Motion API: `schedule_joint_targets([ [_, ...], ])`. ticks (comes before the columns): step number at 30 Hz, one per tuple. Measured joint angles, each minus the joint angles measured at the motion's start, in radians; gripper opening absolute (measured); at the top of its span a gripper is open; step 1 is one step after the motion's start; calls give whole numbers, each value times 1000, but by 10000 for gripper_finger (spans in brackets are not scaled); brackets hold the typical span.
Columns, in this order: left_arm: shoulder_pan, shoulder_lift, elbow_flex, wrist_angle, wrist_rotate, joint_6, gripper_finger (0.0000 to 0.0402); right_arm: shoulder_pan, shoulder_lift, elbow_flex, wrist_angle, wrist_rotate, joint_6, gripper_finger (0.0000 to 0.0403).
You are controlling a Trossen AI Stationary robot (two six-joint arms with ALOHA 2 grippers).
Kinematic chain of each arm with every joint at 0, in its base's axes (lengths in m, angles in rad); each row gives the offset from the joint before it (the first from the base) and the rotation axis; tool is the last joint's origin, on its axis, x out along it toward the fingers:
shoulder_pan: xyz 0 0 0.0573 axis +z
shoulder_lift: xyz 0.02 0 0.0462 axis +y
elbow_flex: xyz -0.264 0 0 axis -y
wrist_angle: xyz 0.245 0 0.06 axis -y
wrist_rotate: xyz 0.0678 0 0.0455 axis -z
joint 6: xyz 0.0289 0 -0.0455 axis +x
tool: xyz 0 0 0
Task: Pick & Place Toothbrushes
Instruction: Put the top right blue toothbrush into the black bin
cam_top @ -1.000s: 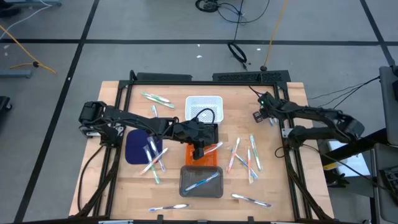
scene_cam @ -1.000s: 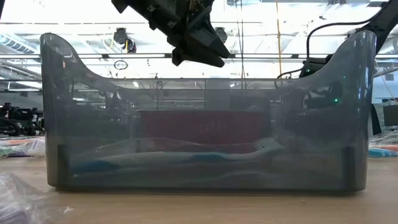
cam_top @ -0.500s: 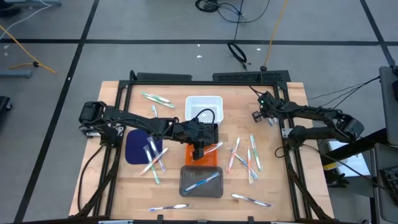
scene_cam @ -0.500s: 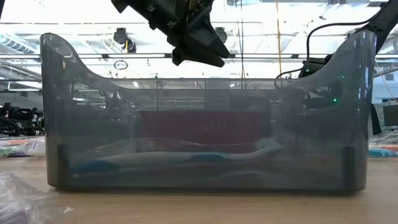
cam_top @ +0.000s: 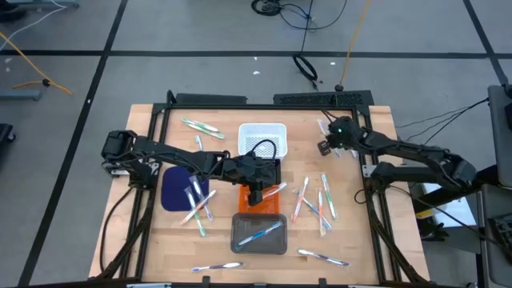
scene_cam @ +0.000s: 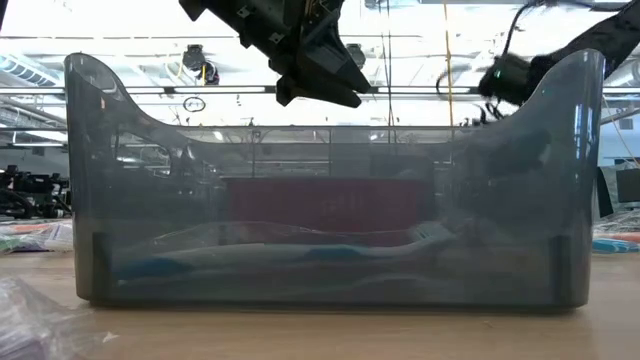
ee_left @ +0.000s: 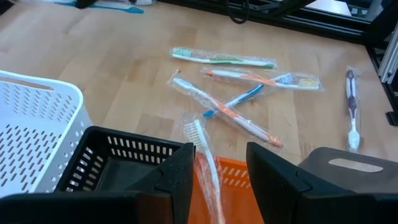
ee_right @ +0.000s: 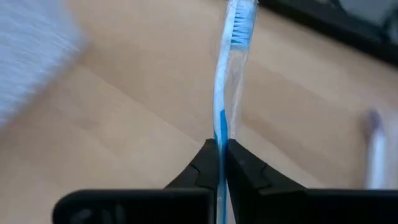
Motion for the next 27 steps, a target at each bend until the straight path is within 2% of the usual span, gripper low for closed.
schedule_joint_targets([
  [8,0,0,0,79,0,5,147,141,-123,0,158,-135,3,5],
  [20,0,0,0,245,0,33,147,407,-141,0,457,-140,-57,5],
  [27,0,0,0,319,0,61,147,554,-141,0,567,-140,-116,5],
])
